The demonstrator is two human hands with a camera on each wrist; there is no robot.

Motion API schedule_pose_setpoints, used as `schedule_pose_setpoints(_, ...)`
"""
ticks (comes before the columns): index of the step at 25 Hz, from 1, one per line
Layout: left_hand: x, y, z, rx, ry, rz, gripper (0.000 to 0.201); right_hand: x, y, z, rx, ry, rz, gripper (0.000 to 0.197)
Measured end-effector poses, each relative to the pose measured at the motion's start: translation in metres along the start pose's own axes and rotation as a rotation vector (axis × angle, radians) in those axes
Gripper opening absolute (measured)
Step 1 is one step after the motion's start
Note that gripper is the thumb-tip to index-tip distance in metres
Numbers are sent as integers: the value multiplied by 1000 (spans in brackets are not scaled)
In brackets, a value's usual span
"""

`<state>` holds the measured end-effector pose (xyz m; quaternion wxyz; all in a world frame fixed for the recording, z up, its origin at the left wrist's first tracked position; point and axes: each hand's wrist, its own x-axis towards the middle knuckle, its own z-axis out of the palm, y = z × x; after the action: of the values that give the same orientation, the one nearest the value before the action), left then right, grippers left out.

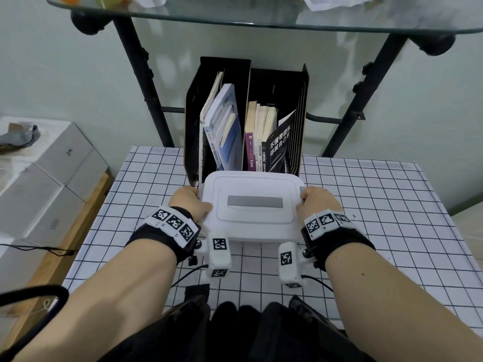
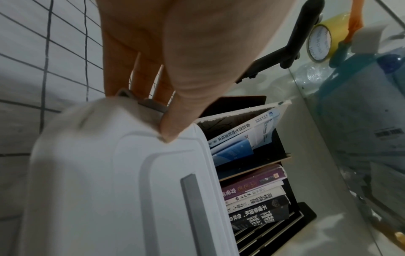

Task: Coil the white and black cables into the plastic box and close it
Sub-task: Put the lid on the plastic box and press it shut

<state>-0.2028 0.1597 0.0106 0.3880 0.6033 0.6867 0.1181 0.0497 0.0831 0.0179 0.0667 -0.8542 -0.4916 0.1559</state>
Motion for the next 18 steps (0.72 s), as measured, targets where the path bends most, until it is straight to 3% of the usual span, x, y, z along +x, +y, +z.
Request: schedule_pose_setpoints(18,2,5,1,174,20,-13,25,3,3,4,-20,18,-9,22)
